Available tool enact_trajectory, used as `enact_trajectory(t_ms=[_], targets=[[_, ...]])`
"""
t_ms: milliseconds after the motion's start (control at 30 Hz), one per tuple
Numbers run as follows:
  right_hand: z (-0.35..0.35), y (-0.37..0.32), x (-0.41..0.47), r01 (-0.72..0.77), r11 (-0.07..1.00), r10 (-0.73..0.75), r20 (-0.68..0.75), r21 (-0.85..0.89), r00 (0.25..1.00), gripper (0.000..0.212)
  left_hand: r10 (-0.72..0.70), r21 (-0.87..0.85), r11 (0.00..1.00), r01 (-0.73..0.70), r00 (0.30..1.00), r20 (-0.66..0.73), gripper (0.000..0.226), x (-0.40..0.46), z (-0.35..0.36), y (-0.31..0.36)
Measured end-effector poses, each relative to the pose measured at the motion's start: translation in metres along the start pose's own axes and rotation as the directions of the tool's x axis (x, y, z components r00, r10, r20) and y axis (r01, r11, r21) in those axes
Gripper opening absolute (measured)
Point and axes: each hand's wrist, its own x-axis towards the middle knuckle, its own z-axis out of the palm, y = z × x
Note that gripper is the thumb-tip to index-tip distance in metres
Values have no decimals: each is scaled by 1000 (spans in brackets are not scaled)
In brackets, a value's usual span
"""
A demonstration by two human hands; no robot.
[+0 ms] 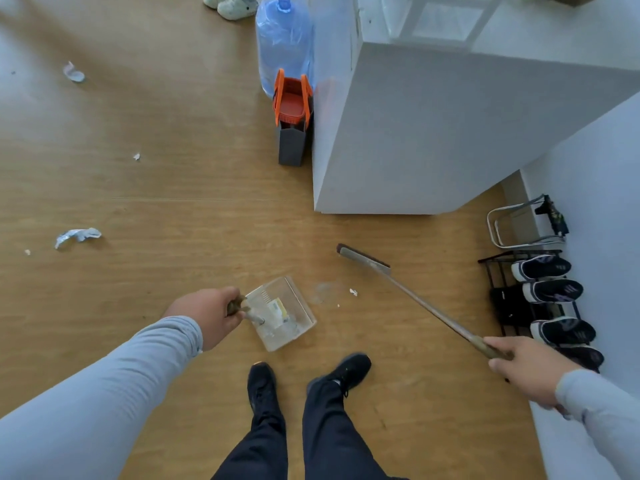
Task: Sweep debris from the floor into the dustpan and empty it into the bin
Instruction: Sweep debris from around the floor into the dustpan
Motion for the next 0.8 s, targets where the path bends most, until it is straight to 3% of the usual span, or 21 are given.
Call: enact_trajectory(t_ms=[233, 433, 600, 733, 800], targets=[[97, -54, 29, -141, 968, 90, 238, 209, 967, 47, 64, 123, 990, -66, 998, 18, 18, 36, -1, 29], [179, -111, 1, -135, 952, 27, 368, 273, 929, 63, 48, 150, 988, -48, 999, 6, 19, 43, -3, 34], [138, -81, -32, -24, 984, -55, 434, 175, 899, 67, 52, 154, 987, -49, 999, -12, 18, 37, 0, 38], [61, -22, -53, -53, 952, -73, 392, 301, 917, 65, 61, 140, 988, -59, 998, -10, 19, 32, 1, 31], [41, -9, -65, -61, 958, -48, 368, 279, 929, 65, 70, 126, 990, -67, 997, -15, 17, 31, 3, 30]])
